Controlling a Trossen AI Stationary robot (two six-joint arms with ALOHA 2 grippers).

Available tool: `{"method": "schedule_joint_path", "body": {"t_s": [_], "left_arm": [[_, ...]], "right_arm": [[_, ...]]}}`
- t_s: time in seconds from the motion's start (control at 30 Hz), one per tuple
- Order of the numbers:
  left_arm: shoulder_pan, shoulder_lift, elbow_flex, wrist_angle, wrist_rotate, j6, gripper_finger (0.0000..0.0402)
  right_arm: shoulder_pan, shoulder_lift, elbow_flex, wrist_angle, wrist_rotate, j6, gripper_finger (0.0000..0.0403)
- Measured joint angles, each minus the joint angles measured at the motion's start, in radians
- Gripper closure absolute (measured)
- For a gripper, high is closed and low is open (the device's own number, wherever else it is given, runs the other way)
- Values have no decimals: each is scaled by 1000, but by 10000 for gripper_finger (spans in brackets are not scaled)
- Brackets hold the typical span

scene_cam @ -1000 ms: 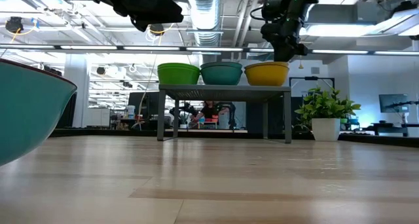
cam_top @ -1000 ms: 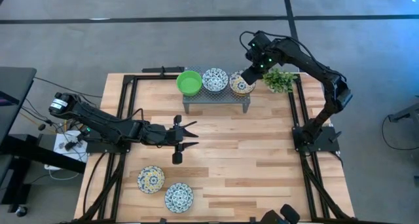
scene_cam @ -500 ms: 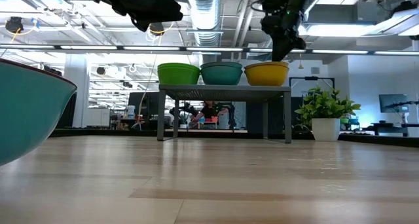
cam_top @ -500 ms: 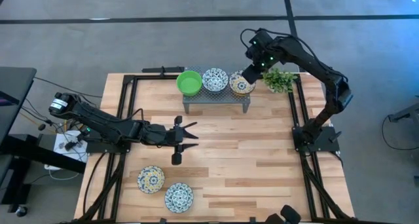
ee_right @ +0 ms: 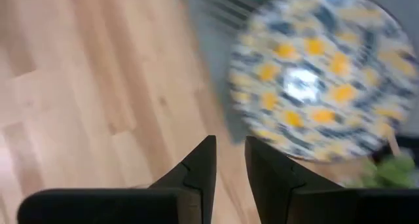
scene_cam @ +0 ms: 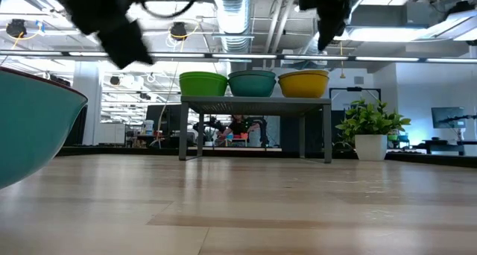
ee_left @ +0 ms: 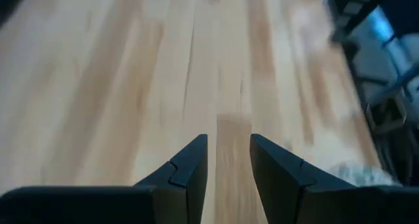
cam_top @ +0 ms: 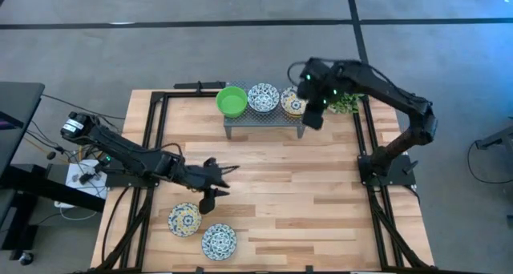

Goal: Pick & Place Mini bowls
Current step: Stack the yellow patterned bowl on top of the yellow patterned bowl on the shelf

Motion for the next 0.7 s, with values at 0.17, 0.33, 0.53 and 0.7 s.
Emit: {"method": "schedule_joint_path", "body": {"t_s": [0.17,0.33,0.53,0.7], "left_arm": [[-46,0,0,-215,20,-158,285],[-69,-1,0,-333,43,-236,263],[-78,-1,0,-536,183,-309,224],[-77,-2,0,-664,236,-340,215]], "right_arm": [[160,-109,-97,124,-6,11,326],[295,-196,-203,286,-21,49,326],[407,-230,-373,518,-21,50,326],[462,-166,-433,636,-20,-29,326]]}}
